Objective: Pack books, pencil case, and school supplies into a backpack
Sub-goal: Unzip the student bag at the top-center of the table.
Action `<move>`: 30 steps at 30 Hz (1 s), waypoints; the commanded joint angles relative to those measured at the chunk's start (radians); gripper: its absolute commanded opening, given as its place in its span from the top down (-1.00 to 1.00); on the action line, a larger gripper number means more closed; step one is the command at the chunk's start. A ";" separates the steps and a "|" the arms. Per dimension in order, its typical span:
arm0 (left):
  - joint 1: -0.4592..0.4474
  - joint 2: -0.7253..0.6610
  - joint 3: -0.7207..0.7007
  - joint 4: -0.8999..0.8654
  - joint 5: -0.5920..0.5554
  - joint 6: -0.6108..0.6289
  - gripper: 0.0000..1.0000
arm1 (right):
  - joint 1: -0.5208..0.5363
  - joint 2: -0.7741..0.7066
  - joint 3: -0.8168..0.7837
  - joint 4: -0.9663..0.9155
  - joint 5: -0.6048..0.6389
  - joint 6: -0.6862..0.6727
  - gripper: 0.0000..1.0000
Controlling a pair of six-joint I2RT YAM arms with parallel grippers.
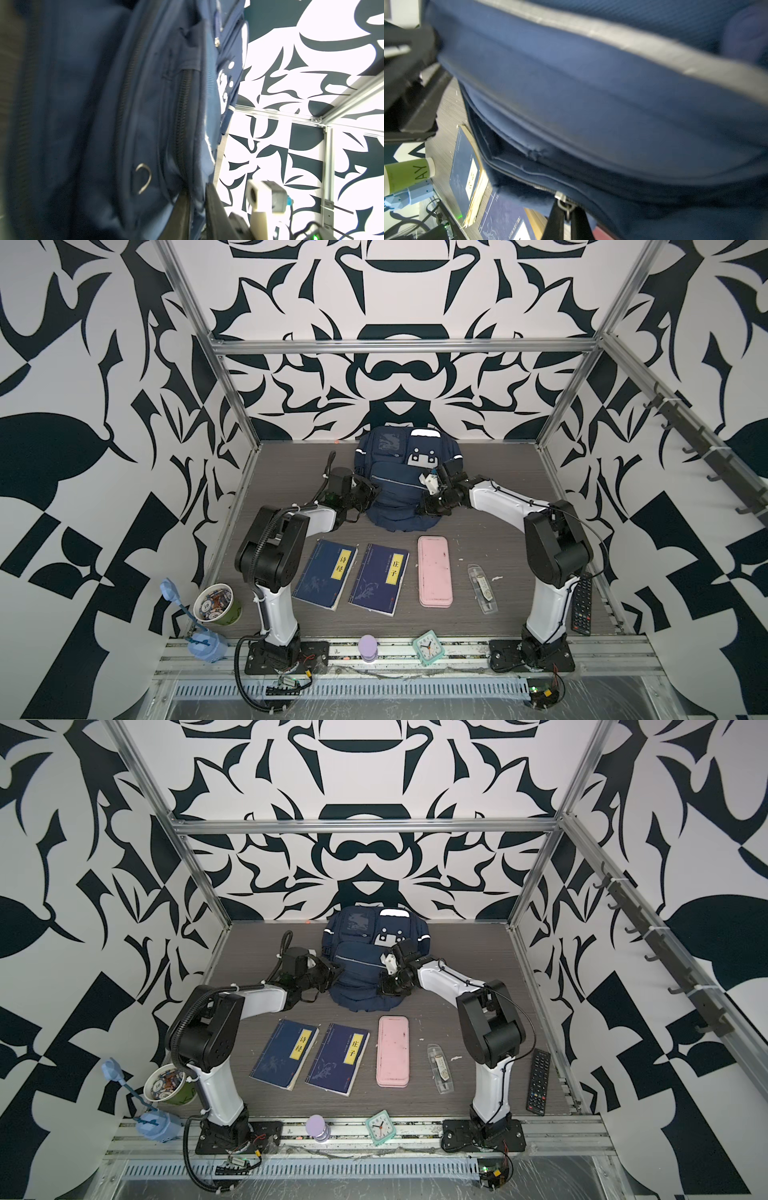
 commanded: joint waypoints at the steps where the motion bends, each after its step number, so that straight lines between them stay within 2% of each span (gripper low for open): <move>1: -0.014 0.027 0.056 0.065 -0.031 -0.021 0.66 | 0.068 -0.045 0.006 0.007 -0.007 -0.014 1.00; 12: -0.031 0.030 0.080 0.040 -0.051 -0.015 0.65 | 0.185 0.097 0.178 0.015 -0.010 0.033 1.00; 20: -0.047 0.034 0.071 0.049 -0.057 -0.020 0.65 | 0.213 0.188 0.311 0.036 0.013 0.084 1.00; 24: -0.048 0.028 0.070 0.047 -0.057 -0.021 0.65 | 0.212 0.163 0.293 0.074 0.109 0.089 1.00; 27: -0.048 0.027 0.070 0.046 -0.058 -0.021 0.65 | 0.211 0.130 0.243 0.165 0.085 0.107 1.00; 30: -0.047 0.029 0.067 0.055 -0.058 -0.025 0.66 | 0.214 0.082 0.174 0.232 0.155 0.113 1.00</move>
